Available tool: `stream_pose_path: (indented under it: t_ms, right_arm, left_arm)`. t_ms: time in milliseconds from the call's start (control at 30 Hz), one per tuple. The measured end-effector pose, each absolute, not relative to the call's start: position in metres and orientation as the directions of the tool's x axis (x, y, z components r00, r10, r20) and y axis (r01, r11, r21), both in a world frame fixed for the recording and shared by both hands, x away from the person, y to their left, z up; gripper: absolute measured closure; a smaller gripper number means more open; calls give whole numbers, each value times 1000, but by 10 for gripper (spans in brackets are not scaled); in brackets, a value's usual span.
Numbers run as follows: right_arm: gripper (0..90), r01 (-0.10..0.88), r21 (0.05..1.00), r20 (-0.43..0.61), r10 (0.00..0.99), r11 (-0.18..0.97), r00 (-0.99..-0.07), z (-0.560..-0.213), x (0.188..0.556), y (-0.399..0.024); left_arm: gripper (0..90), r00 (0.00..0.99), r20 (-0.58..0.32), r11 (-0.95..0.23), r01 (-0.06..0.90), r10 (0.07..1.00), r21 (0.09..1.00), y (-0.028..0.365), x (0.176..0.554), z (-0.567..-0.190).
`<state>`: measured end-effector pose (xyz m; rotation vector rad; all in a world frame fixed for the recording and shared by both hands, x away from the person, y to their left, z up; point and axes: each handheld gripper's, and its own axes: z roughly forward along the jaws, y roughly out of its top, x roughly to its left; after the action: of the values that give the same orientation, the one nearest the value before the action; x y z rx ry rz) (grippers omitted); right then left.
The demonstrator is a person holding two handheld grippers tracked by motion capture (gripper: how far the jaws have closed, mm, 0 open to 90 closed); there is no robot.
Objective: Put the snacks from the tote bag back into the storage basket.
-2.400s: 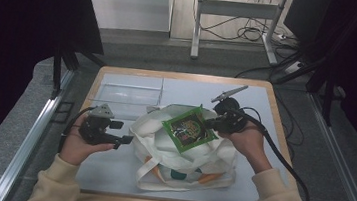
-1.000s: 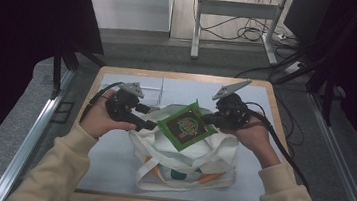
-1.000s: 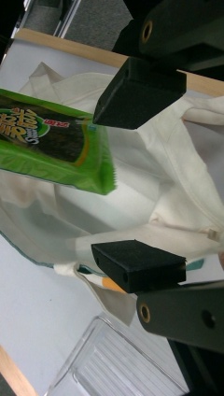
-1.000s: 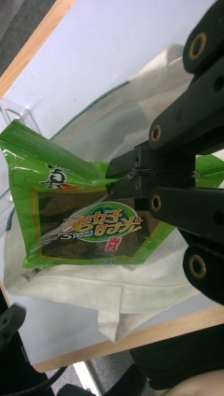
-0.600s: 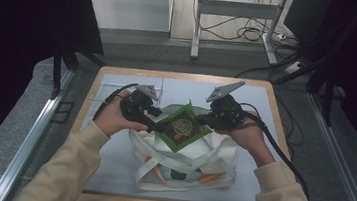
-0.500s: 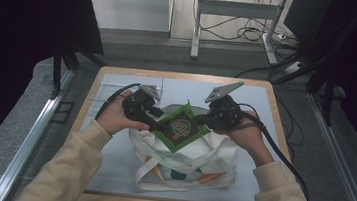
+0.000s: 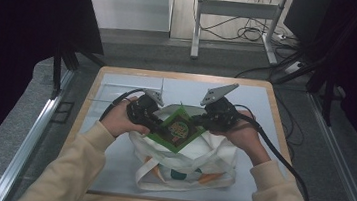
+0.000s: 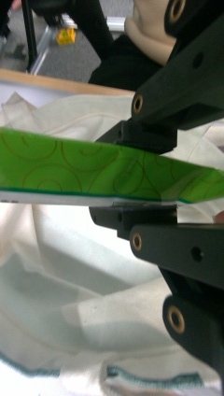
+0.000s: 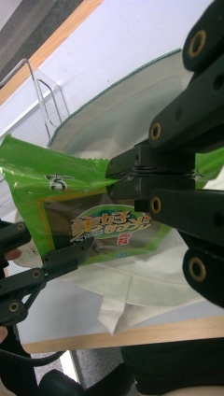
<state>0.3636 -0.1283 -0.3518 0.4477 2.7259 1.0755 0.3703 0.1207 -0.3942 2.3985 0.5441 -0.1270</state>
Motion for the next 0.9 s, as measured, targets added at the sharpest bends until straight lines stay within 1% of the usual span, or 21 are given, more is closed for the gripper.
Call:
stream_pose_path:
  t_ms: [133, 233, 267, 367, 567, 600, 700, 900]
  right_arm:
    - [854, 208, 698, -50, 336, 685, -941, -351, 364, -128]
    - [818, 224, 716, -22, 343, 661, -939, -350, 364, -130]
    - [794, 226, 719, -17, 342, 657, -940, -350, 364, -130]
    - [653, 234, 726, -18, 359, 646, -933, -349, 364, -133]
    - [462, 233, 770, -51, 421, 594, -906, -341, 356, -144]
    - [443, 242, 779, -44, 436, 579, -899, -340, 355, -148]
    - [379, 266, 791, -37, 478, 551, -878, -340, 352, -157]
    - [338, 308, 783, -6, 503, 540, -865, -350, 347, -165]
  left_arm:
    - [720, 905, -245, -685, 425, 349, 592, 124, 369, -395]
    - [721, 904, -249, -680, 426, 348, 597, 127, 367, -393]
    - [722, 904, -244, -679, 426, 351, 598, 128, 367, -393]
    - [722, 904, -227, -680, 423, 363, 598, 131, 364, -391]
    - [721, 893, -217, -640, 436, 394, 633, 143, 357, -387]
    - [721, 883, -226, -614, 452, 412, 647, 145, 355, -386]
    - [721, 876, -228, -592, 459, 424, 663, 151, 352, -386]
    - [721, 872, -207, -556, 449, 444, 699, 160, 348, -385]
